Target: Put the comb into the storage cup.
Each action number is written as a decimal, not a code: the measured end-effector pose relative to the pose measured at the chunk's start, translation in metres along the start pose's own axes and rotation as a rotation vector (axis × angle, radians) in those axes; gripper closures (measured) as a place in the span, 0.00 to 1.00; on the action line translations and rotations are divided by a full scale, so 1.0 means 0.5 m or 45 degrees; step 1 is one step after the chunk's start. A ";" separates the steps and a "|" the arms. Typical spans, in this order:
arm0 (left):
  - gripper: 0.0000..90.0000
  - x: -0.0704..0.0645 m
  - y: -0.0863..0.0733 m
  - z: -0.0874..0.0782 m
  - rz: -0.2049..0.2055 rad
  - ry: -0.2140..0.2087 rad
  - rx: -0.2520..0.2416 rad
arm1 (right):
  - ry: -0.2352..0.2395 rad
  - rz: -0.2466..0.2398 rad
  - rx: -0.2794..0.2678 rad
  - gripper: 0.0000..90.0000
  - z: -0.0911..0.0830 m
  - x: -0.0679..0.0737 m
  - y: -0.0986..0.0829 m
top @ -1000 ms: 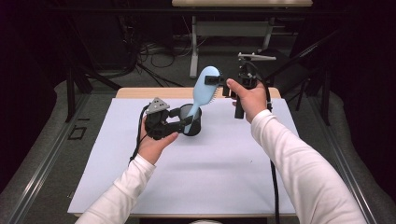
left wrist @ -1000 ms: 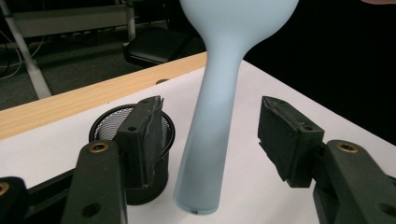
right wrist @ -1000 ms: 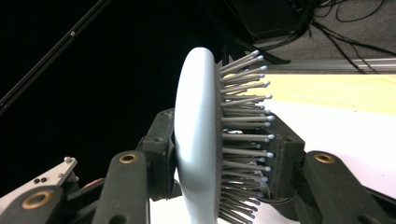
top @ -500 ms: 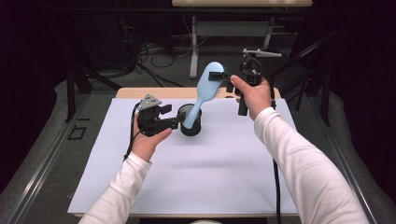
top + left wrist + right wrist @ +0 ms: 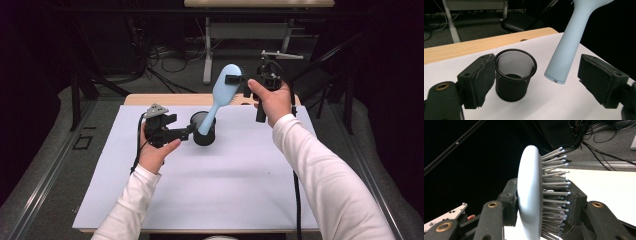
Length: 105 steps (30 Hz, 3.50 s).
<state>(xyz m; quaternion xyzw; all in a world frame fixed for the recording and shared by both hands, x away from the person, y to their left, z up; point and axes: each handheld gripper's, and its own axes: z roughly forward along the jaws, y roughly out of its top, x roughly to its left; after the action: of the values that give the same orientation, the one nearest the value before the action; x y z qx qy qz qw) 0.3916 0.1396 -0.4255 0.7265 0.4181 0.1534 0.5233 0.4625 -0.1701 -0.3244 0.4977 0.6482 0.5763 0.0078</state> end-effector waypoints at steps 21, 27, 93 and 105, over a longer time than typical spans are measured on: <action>0.01 0.031 -0.021 -0.015 -0.059 -0.037 -0.014 | -0.069 -0.097 -0.028 0.58 0.026 0.021 0.005; 0.01 0.036 -0.025 -0.017 -0.057 -0.044 0.008 | -0.086 -0.121 -0.039 0.58 0.032 0.027 0.005; 0.01 0.056 -0.030 -0.024 -0.095 -0.037 0.031 | -0.254 -0.395 -0.116 0.58 0.118 0.052 -0.008; 0.01 0.059 -0.030 -0.025 -0.100 -0.036 0.030 | -0.277 -0.465 -0.106 0.58 0.139 0.058 -0.026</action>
<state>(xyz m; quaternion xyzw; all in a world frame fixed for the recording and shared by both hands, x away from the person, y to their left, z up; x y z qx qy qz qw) 0.3941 0.1716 -0.4401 0.7178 0.4407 0.1175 0.5261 0.4804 -0.0975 -0.3411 0.4306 0.6984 0.5345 0.2027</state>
